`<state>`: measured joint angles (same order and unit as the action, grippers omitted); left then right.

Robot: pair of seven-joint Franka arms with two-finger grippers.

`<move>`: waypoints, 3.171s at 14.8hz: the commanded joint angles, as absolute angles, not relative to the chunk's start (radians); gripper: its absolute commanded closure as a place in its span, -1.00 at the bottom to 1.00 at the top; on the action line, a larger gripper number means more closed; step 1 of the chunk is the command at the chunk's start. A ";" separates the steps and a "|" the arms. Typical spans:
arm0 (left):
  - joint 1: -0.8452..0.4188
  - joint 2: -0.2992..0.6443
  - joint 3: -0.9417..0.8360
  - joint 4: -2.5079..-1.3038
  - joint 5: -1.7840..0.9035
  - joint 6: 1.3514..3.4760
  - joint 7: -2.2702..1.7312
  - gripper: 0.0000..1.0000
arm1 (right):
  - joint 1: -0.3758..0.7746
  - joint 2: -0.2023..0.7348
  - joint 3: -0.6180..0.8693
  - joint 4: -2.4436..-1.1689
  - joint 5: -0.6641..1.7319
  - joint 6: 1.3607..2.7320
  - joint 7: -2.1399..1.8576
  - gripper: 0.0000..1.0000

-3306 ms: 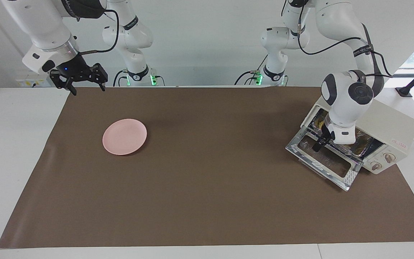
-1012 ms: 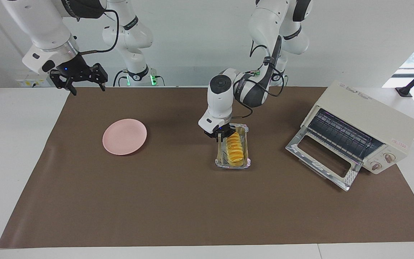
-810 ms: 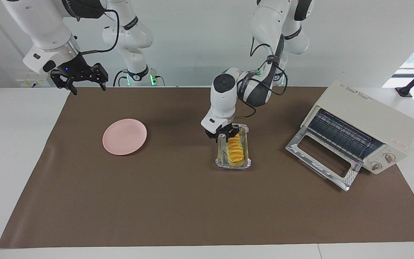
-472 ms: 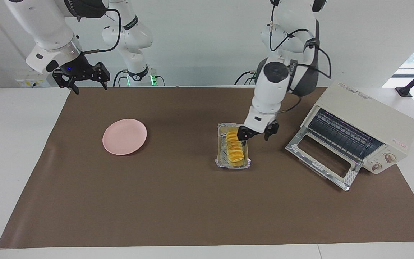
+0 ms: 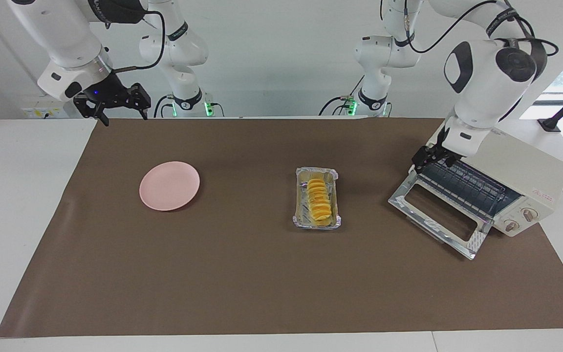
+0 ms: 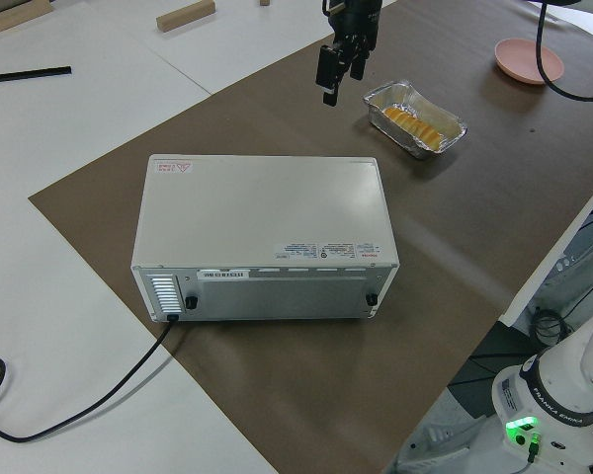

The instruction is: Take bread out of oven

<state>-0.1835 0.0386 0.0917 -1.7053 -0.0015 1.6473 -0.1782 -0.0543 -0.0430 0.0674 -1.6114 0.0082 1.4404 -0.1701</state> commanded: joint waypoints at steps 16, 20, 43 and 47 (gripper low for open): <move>-0.086 -0.011 0.026 -1.671 0.009 1.474 -0.034 -1.00 | 0.549 0.458 0.072 -1.545 0.003 2.052 0.898 -1.00; -0.086 -0.005 0.028 -1.638 0.006 1.470 -0.032 -1.00 | 0.566 0.512 0.072 -1.541 -0.026 2.121 0.917 -1.00; -0.084 -0.009 0.028 -1.641 0.008 1.500 -0.034 -1.00 | 0.571 0.548 0.072 -1.583 -0.058 2.201 0.911 1.00; -0.084 -0.008 0.028 -1.638 0.008 1.502 -0.034 -1.00 | 0.502 0.548 0.071 -1.459 -0.043 2.045 0.853 1.00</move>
